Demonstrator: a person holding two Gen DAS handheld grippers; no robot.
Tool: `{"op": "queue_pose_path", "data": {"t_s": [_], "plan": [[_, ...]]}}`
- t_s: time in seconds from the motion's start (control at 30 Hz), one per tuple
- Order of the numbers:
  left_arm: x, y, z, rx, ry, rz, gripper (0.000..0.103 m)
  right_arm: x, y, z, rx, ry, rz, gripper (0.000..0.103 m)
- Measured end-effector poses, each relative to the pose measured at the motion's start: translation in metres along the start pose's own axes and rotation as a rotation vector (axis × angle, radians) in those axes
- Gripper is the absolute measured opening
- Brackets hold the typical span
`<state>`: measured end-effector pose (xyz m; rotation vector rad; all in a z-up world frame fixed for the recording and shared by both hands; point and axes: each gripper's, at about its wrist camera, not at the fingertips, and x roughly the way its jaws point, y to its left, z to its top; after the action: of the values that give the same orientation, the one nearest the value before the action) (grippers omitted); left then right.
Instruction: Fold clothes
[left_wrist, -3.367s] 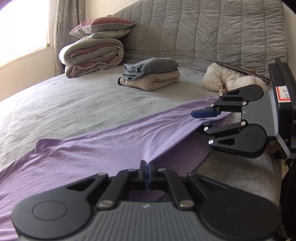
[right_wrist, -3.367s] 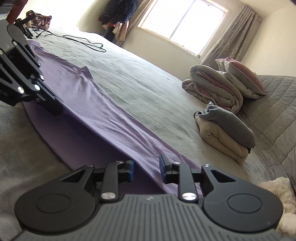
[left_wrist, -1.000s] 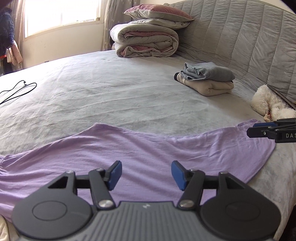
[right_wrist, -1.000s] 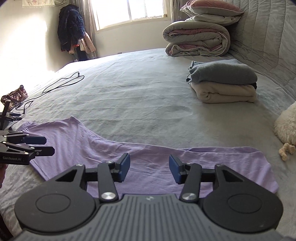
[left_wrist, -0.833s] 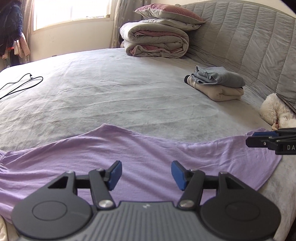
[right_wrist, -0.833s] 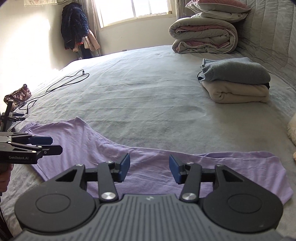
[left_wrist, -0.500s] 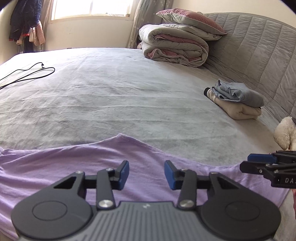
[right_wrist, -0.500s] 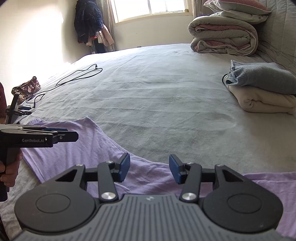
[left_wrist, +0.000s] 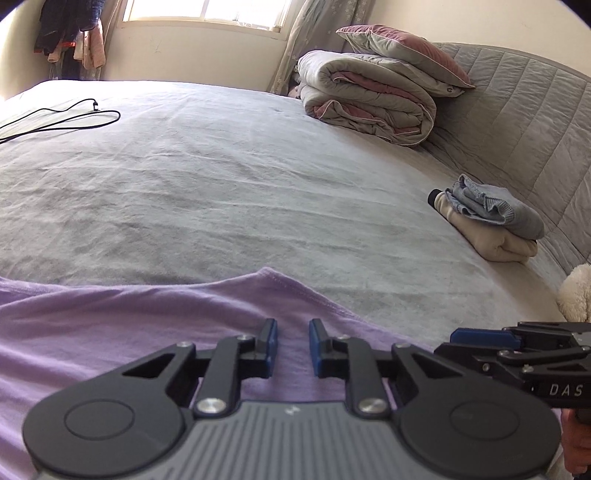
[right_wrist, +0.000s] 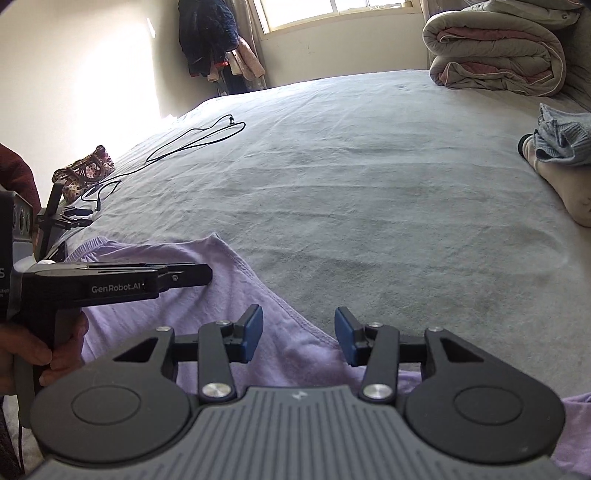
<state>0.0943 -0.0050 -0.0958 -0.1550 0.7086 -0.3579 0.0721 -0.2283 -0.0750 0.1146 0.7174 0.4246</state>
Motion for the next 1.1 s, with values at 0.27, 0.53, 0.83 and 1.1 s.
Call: {"op": "queue_pose_path", "data": {"t_s": [0.27, 0.53, 0.83, 1.1], "plan": [[0.002, 0.005, -0.002, -0.025, 0.011, -0.007, 0.015, 0.024, 0.002, 0.004, -0.003, 0.009, 0.055, 0.013], [0.001, 0.010, 0.000, -0.081, 0.021, -0.024, 0.015, 0.012, 0.005, 0.006, -0.016, -0.049, 0.086, 0.006], [-0.003, 0.028, 0.004, -0.238, 0.033, -0.071, 0.016, 0.004, 0.028, 0.005, -0.103, -0.042, 0.165, 0.006], [-0.005, 0.033, 0.007, -0.295, 0.031, -0.099, 0.017, 0.019, 0.040, -0.008, -0.161, 0.035, 0.158, 0.006]]}}
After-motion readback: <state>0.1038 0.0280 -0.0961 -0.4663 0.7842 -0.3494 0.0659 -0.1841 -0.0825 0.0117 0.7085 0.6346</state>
